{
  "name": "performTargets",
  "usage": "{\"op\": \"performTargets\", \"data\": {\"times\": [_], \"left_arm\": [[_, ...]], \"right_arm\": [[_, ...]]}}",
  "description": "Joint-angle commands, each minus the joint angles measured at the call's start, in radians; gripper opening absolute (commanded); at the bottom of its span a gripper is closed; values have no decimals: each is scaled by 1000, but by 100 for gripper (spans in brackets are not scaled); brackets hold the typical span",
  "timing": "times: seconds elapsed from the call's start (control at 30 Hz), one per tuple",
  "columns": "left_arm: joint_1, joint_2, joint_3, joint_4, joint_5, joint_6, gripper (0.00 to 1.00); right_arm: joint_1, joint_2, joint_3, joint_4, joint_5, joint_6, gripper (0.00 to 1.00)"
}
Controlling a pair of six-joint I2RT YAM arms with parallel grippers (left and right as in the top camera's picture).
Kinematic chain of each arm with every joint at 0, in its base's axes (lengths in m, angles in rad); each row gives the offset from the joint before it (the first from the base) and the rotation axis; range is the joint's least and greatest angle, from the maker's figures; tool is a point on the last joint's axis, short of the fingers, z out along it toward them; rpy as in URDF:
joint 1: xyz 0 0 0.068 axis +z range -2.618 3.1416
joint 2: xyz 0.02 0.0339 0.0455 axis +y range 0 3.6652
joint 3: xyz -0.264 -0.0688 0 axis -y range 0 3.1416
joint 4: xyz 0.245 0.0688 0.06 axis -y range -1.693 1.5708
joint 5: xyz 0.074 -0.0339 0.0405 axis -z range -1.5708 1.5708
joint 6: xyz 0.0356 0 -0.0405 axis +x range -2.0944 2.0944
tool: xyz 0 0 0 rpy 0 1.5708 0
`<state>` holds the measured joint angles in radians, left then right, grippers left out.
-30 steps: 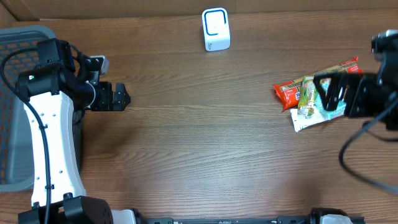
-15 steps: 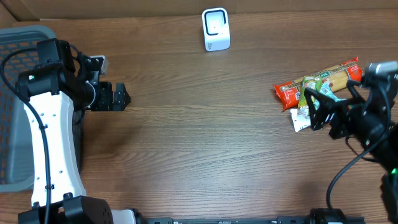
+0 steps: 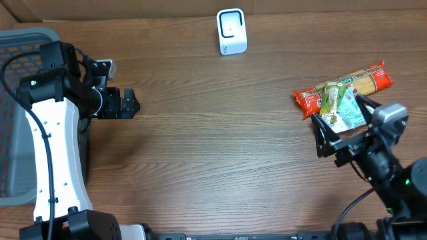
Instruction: Scan the item barcode
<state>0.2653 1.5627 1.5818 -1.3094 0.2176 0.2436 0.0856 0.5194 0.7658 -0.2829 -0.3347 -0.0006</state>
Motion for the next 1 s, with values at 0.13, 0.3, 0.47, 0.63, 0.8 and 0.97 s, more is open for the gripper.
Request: {"op": "performTargets", "data": {"times": [0.13, 0.3, 0.47, 0.63, 0.8, 0.97], "left_arm": [[-2, -7, 4, 2, 15, 22, 100], [-2, -7, 4, 2, 15, 22, 99], [-2, -7, 4, 2, 15, 22, 100], [-2, -7, 4, 2, 15, 22, 99], [-2, -7, 4, 2, 15, 22, 100], [-2, -7, 4, 2, 15, 22, 100]], "right_arm": [[4, -156, -311, 359, 1, 0, 100], [4, -270, -529, 571, 1, -1, 100], [4, -385, -657, 640, 1, 0, 100], [4, -462, -708, 637, 0, 0, 100], [4, -509, -758, 615, 1, -1, 100], [4, -517, -758, 554, 0, 0, 100]]}}
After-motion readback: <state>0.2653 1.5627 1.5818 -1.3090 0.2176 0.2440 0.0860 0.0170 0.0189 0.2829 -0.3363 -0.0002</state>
